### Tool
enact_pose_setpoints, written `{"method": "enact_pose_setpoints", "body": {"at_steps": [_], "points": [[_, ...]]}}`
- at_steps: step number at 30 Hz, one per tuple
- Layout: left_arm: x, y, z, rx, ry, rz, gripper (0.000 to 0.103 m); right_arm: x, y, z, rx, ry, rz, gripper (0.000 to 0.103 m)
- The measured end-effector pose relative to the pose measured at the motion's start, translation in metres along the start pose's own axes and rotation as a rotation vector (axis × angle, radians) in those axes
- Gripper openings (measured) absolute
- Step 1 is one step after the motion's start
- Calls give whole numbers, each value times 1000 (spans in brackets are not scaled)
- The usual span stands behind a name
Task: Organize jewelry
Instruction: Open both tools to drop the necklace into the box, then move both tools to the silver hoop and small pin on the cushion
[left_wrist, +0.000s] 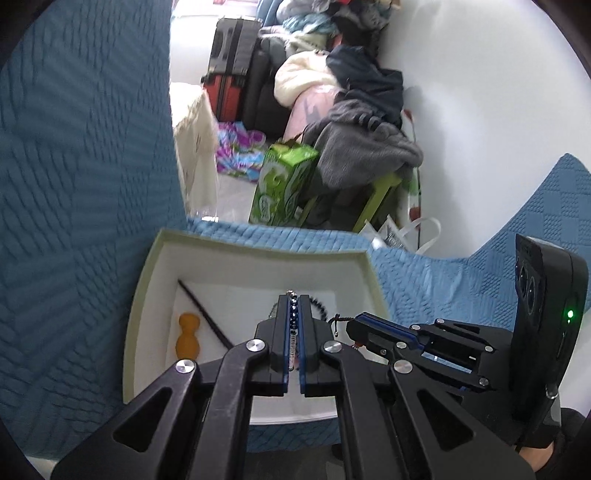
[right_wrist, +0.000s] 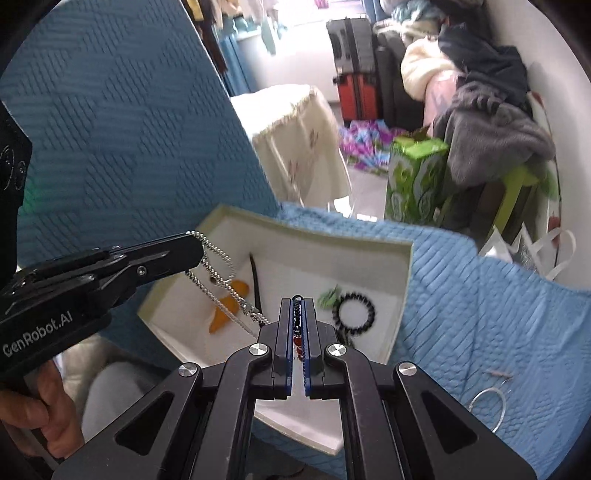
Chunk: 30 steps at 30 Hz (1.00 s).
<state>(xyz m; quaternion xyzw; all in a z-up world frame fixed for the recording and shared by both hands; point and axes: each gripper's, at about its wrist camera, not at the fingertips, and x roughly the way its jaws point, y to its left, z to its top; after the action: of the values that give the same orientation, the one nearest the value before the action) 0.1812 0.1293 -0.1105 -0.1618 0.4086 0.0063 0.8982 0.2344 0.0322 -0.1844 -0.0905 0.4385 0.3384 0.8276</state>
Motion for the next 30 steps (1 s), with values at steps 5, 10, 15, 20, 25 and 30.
{"method": "enact_pose_setpoints", "body": {"at_steps": [5,10,15,20,25,30], "points": [[13,7,-12,-26,39,-6,3,17,-6,-7,11,51,10,3],[12,11,-12,-37,45,8,3,15,-8,-3,15,54,23,7],[-1,8,-7,-58,29,28,32,-11,-14,-2,14,12,29,26],[-26,-9,3,-32,-50,16,55,-51,-27,-2,1,-51,3,36],[-43,-35,12,-9,-101,-9,58,-89,-45,3,16,-118,-23,40],[-51,-62,12,10,-145,-30,78,-124,-62,3,16,-186,-63,45]]}}
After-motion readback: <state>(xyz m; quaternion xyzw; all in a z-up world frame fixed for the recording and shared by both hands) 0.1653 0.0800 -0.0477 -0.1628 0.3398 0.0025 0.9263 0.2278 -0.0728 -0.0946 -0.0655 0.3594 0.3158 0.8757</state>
